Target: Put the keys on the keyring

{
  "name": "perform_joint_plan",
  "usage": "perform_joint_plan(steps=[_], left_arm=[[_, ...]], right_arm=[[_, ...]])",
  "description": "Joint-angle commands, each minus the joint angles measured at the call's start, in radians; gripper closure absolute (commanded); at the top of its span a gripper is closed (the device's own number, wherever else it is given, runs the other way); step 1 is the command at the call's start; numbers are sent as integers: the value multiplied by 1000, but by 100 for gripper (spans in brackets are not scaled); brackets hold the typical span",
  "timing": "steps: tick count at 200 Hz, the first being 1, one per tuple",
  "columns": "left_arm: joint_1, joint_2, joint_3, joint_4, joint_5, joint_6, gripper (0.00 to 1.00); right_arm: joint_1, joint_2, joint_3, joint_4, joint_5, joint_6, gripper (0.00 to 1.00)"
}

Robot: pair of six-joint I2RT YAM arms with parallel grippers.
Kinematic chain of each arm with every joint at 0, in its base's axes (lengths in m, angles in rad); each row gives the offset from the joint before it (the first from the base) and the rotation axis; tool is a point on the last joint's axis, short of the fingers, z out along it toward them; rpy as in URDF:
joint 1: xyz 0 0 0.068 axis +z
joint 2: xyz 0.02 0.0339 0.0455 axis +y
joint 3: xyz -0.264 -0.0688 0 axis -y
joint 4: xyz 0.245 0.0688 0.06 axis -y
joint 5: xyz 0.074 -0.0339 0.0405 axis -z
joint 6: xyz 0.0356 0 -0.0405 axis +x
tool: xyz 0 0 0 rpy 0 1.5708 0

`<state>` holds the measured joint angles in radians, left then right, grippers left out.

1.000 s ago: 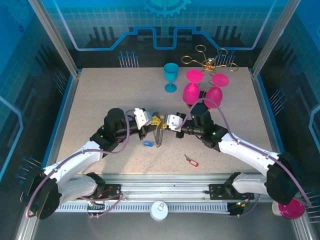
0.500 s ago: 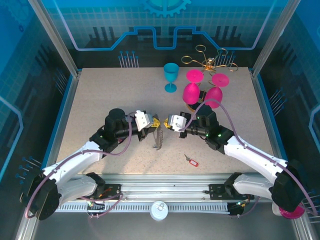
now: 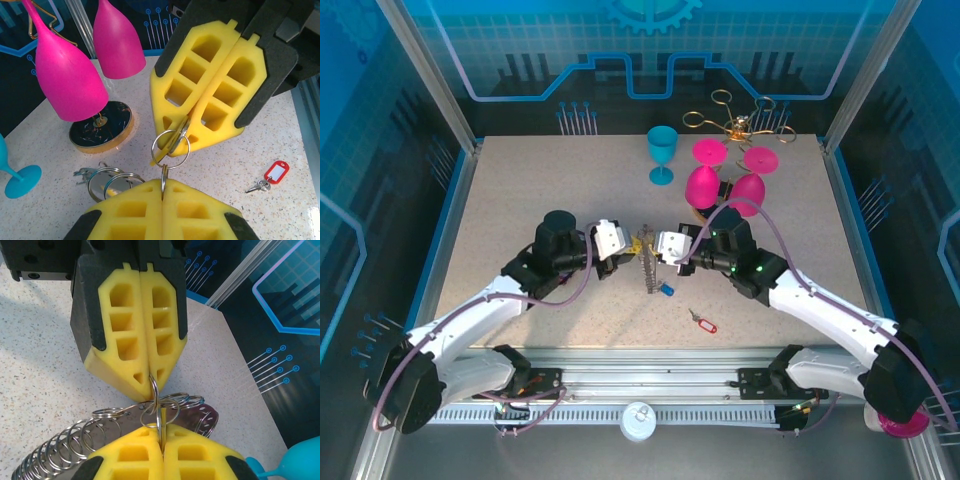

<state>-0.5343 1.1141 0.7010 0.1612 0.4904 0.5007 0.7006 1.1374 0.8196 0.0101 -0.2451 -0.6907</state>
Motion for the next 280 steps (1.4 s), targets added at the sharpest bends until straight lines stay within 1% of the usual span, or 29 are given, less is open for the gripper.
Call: perform_joint_plan(steps=[1, 15, 24, 32, 41, 59, 71, 87, 106, 121, 129, 155, 179, 196, 221, 247, 262, 280], left_arm=[[7, 11, 19, -64, -22, 13, 89], [8, -4, 6, -54, -18, 3, 57], [12, -20, -7, -41, -20, -9, 45], [18, -40, -20, -26, -19, -22, 39], [27, -68, -41, -3, -21, -48, 35], [48, -147, -108, 103, -61, -128, 26], [57, -206, -164, 204, -158, -204, 14], [58, -278, -220, 302, -333, -304, 5], [59, -344, -250, 339, -552, -401, 2], [62, -381, -257, 316, -770, -478, 1], [71, -398, -256, 291, -856, -520, 1], [120, -441, -241, 187, -1024, -662, 1], [170, -507, -239, 139, -1126, -790, 1], [189, -554, -221, 89, -1168, -819, 1], [198, -585, -183, 17, -1205, -811, 1], [220, -563, -164, -34, -1179, -827, 1], [236, -533, -152, -63, -1150, -848, 1], [254, -496, -138, -88, -1106, -873, 1]], right_arm=[[14, -17, 54, -9, 26, -24, 100], [17, -11, 53, -13, 36, -30, 100], [16, -6, 83, -15, 43, -29, 100], [19, -1, 91, -21, 50, -30, 100], [19, 5, 101, -31, 57, -32, 100], [24, 19, 122, -53, 65, -36, 100], [32, 31, 139, -66, 70, -42, 100], [48, 50, 164, -77, 82, -53, 100], [69, 79, 196, -91, 97, -71, 100], [91, 106, 224, -101, 109, -86, 100], [101, 121, 239, -104, 116, -90, 100], [140, 195, 303, -86, 116, -83, 100], [192, 295, 386, -26, 114, -34, 100], [228, 362, 431, 43, 105, 34, 100], [260, 452, 466, 134, 107, 170, 100], [266, 522, 449, 200, 133, 338, 100], [262, 535, 422, 201, 173, 371, 100], [238, 531, 392, 150, 223, 391, 100]])
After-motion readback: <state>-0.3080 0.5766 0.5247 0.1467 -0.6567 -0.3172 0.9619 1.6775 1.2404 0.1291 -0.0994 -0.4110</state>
